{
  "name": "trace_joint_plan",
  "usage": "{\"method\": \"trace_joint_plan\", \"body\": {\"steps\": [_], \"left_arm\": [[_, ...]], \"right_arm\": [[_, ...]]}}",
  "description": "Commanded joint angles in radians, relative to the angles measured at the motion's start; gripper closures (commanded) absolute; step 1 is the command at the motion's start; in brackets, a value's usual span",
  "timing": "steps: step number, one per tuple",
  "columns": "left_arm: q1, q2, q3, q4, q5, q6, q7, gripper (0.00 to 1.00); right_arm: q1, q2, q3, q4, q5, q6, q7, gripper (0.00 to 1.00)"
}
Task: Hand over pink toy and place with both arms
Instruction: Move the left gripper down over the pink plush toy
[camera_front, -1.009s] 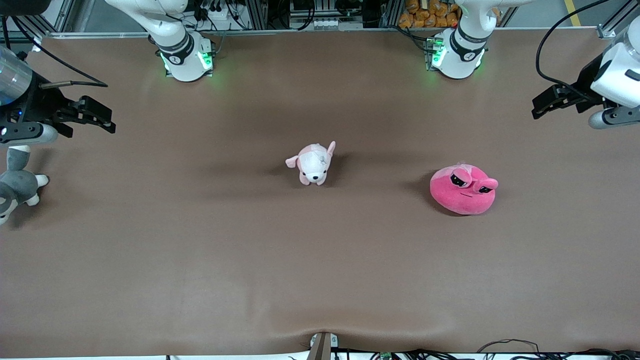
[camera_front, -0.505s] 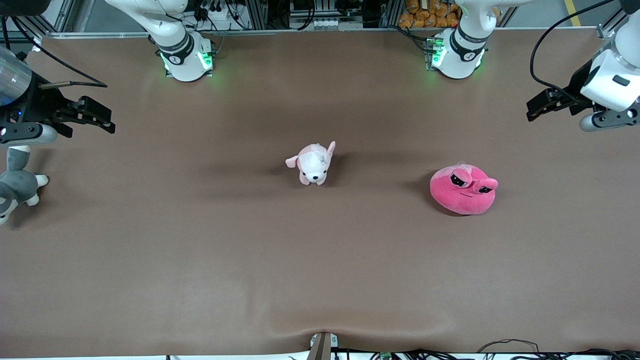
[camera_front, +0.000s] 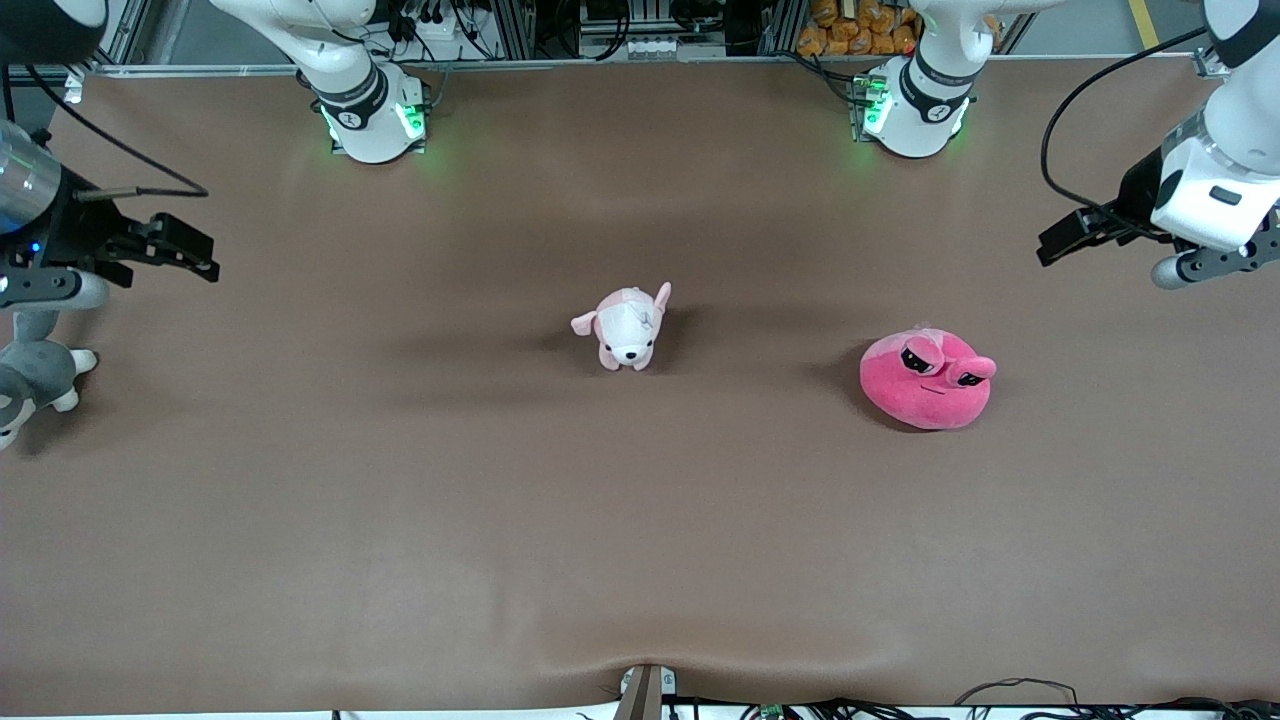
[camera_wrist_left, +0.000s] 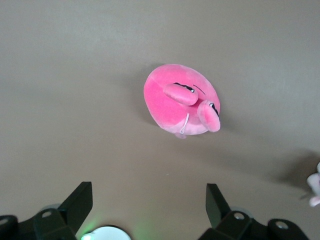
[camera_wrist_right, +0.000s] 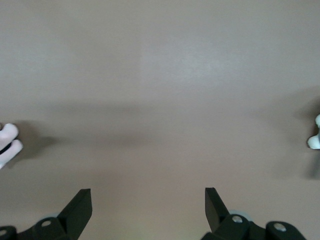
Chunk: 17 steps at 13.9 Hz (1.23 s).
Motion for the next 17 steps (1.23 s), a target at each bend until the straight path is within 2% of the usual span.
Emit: {"method": "trace_joint_plan", "body": {"steps": [1, 3, 6, 8, 11, 13, 17], "left_arm": [[0.005, 0.028, -0.003, -0.015, -0.018, 0.032, -0.125, 0.00], [0.005, 0.062, -0.003, -0.022, -0.018, 0.054, -0.262, 0.00], [-0.004, 0.141, -0.005, -0.023, -0.016, 0.115, -0.566, 0.00], [-0.005, 0.193, -0.005, -0.023, -0.016, 0.156, -0.622, 0.00], [0.030, 0.261, -0.002, -0.024, -0.065, 0.215, -0.697, 0.00], [0.051, 0.304, -0.003, -0.024, -0.148, 0.249, -0.827, 0.00], [0.056, 0.350, -0.003, -0.026, -0.159, 0.264, -0.918, 0.00]], "right_arm": [[-0.005, 0.057, 0.011, 0.082, -0.017, -0.005, -0.009, 0.00], [-0.014, 0.096, 0.009, 0.115, -0.023, -0.001, -0.014, 0.00], [-0.028, 0.140, 0.006, 0.155, -0.021, 0.039, -0.017, 0.00], [-0.041, 0.151, 0.006, 0.156, -0.021, 0.111, -0.025, 0.00], [-0.039, 0.151, 0.008, 0.156, -0.014, 0.113, 0.014, 0.00], [-0.024, 0.151, 0.011, 0.158, -0.009, 0.108, 0.154, 0.00], [0.028, 0.145, 0.020, 0.158, 0.025, 0.102, 0.558, 0.00]]}}
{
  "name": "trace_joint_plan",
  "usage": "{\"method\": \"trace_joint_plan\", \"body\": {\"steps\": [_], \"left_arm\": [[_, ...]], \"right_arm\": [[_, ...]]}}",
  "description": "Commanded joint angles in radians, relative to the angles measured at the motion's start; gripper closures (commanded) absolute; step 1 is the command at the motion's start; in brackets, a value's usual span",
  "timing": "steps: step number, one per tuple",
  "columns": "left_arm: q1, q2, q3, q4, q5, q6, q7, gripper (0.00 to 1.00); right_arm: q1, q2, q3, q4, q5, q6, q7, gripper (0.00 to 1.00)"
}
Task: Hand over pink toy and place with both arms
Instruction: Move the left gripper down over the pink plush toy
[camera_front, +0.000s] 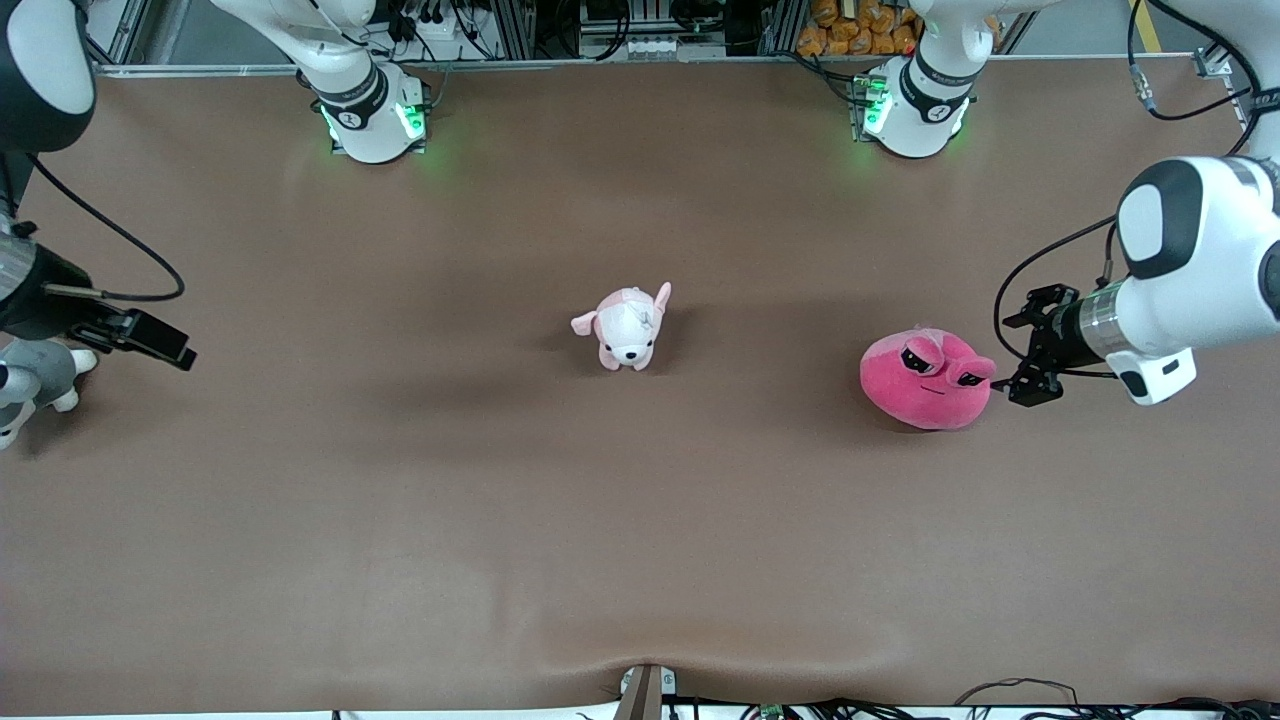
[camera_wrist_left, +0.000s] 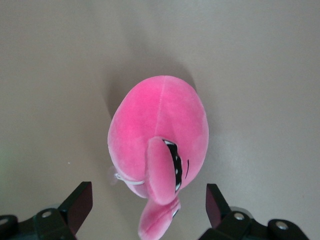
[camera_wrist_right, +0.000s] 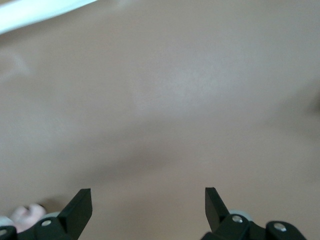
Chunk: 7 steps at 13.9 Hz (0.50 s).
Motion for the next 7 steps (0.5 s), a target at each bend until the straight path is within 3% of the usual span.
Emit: {"method": "trace_joint_plan", "body": {"steps": [1, 4, 7], "left_arm": [[0.004, 0.022, -0.004, 0.005, -0.023, 0.022, -0.074, 0.00], [-0.006, 0.046, -0.004, 0.000, -0.024, 0.037, -0.131, 0.00], [-0.001, 0.060, -0.004, -0.008, -0.037, 0.039, -0.133, 0.00]], "right_arm": [[0.036, 0.000, 0.006, 0.021, 0.031, -0.018, 0.238, 0.00], [0.038, 0.000, 0.006, 0.021, 0.114, -0.021, 0.479, 0.00], [0.038, 0.000, 0.004, 0.021, 0.127, -0.044, 0.501, 0.00]]}}
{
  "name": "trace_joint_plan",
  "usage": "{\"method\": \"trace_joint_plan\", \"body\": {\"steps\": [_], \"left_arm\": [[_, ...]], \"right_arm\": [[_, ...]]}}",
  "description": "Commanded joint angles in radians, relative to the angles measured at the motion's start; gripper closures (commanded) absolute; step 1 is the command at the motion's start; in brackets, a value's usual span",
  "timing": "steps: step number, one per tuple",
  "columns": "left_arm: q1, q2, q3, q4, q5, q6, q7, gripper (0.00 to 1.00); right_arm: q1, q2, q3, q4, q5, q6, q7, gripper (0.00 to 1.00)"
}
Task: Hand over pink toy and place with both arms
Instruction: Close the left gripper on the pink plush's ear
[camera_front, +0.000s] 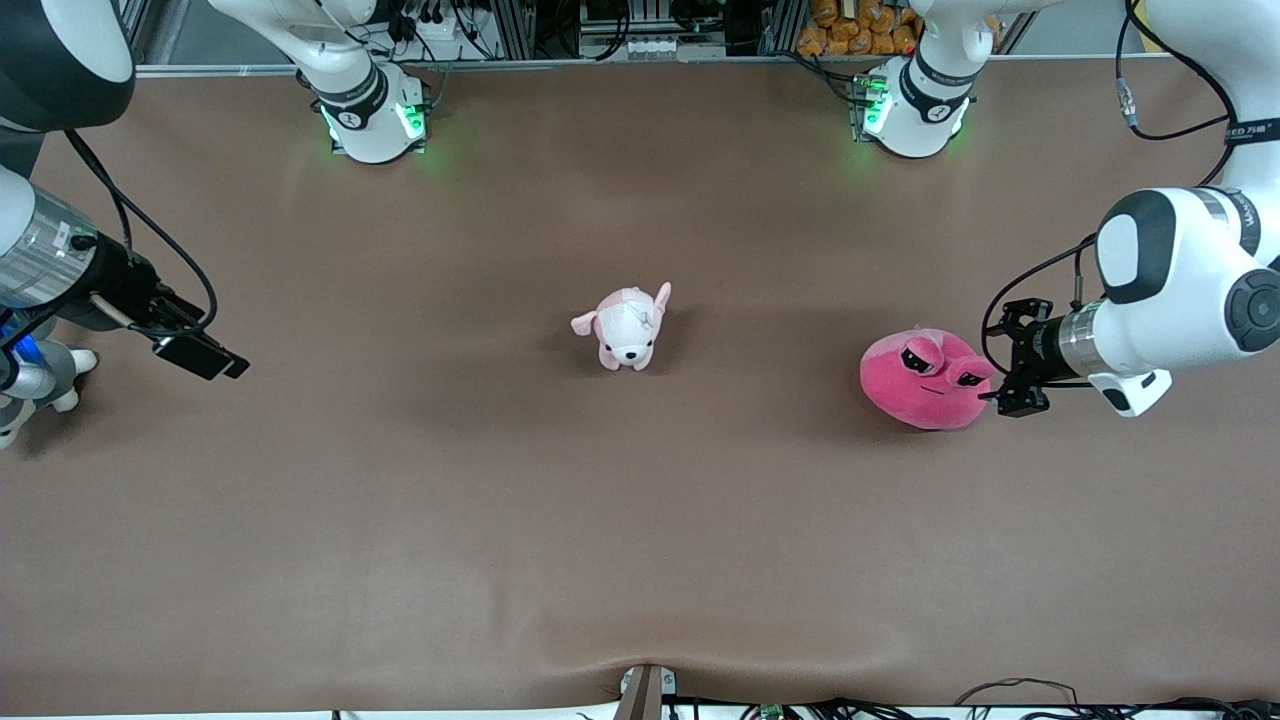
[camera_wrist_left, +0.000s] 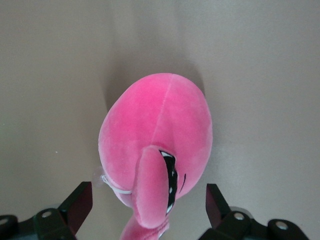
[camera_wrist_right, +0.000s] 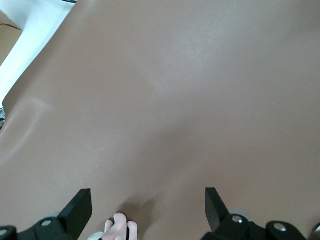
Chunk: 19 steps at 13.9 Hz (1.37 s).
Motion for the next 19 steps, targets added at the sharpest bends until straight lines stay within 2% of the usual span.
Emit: {"method": "trace_joint_plan", "body": {"steps": [1, 4, 9, 10, 11, 15, 16, 19], "left_arm": [[0.006, 0.003, -0.001, -0.010, -0.050, 0.013, -0.014, 0.00], [0.008, 0.012, -0.001, -0.010, -0.077, 0.017, -0.014, 0.00], [0.006, 0.020, -0.001, -0.045, -0.090, 0.086, -0.014, 0.15], [0.006, 0.022, -0.001, -0.051, -0.090, 0.097, -0.014, 0.21], [0.006, 0.023, -0.001, -0.051, -0.090, 0.099, -0.012, 0.34], [0.005, 0.019, -0.004, -0.051, -0.093, 0.099, -0.014, 0.95], [-0.001, 0.008, -0.006, -0.050, -0.125, 0.092, -0.014, 0.99], [-0.001, -0.030, -0.021, -0.044, -0.164, 0.068, -0.012, 1.00]], "right_arm": [[-0.007, 0.000, 0.001, 0.014, 0.020, -0.022, 0.031, 0.00], [-0.007, 0.000, 0.001, 0.012, 0.023, -0.031, 0.034, 0.00], [-0.008, 0.000, 0.001, 0.012, 0.023, -0.051, 0.038, 0.00], [-0.008, 0.000, 0.001, 0.012, 0.023, -0.051, 0.039, 0.00], [-0.008, 0.000, 0.001, 0.012, 0.023, -0.051, 0.039, 0.00], [-0.011, 0.000, 0.001, 0.012, 0.054, -0.065, 0.085, 0.00], [-0.013, 0.000, -0.001, 0.012, 0.074, -0.065, 0.115, 0.00], [-0.014, 0.000, -0.001, 0.012, 0.089, -0.065, 0.143, 0.00]]}}
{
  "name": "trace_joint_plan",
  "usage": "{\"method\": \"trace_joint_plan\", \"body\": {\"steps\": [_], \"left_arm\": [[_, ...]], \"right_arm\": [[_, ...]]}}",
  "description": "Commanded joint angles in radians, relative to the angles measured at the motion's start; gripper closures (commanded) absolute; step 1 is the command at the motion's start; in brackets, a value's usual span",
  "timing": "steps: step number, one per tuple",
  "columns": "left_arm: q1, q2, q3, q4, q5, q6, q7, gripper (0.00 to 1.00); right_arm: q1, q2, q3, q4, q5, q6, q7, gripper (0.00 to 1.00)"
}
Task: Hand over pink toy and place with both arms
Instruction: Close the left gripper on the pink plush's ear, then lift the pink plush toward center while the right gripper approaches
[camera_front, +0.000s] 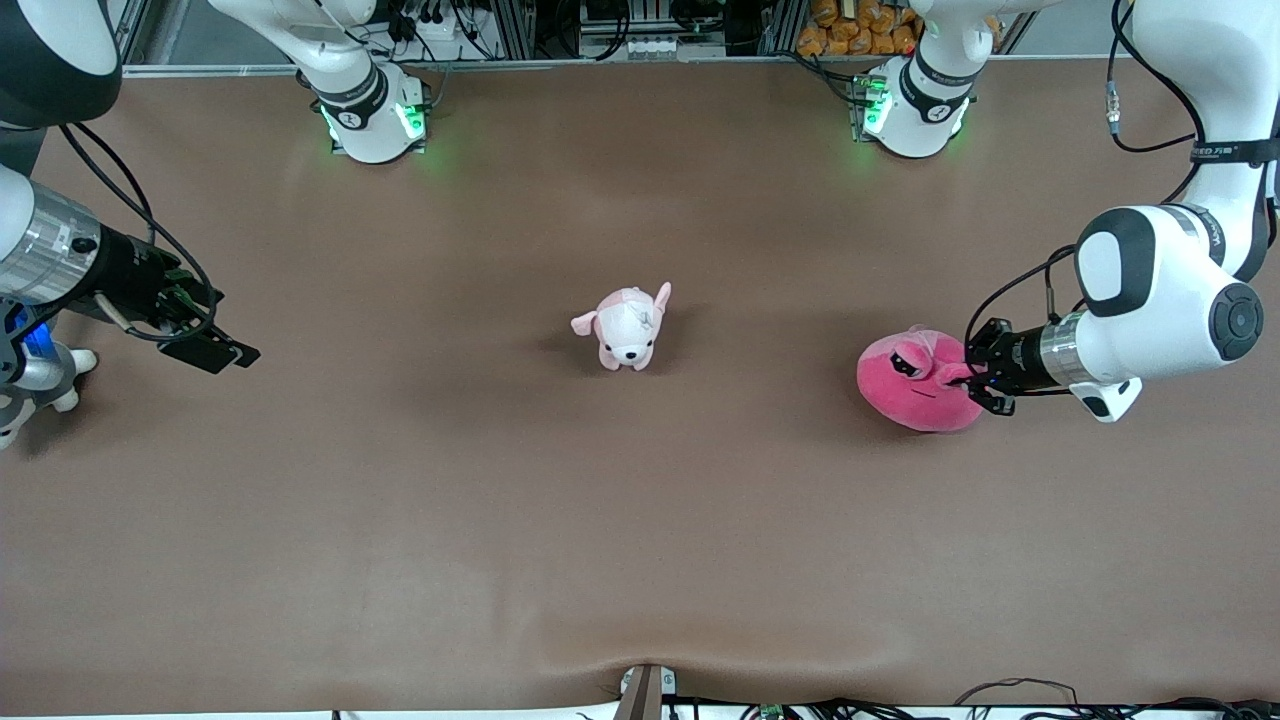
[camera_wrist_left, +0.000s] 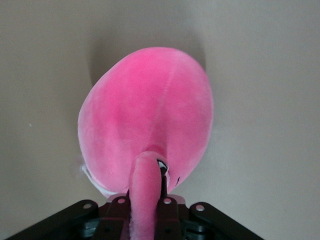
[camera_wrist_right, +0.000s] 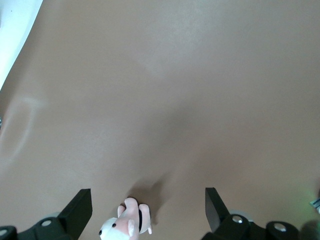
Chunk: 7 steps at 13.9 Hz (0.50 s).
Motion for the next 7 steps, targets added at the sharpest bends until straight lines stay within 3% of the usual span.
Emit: {"method": "trace_joint_plan", "body": {"steps": [1, 5, 7], "left_arm": [[-0.003, -0.053, -0.010, -0.004, -0.026, -0.024, -0.005, 1.00], [0.002, -0.097, -0.044, 0.026, -0.081, -0.052, -0.025, 1.00], [-0.007, -0.096, -0.047, 0.096, -0.135, -0.115, -0.109, 1.00]], "right_arm": [[-0.010, 0.001, 0.004, 0.012, 0.024, -0.016, 0.026, 0.00], [-0.004, 0.001, 0.004, 0.012, 0.041, -0.016, 0.087, 0.00], [-0.002, 0.001, 0.005, 0.009, 0.081, -0.016, 0.140, 0.00]]}}
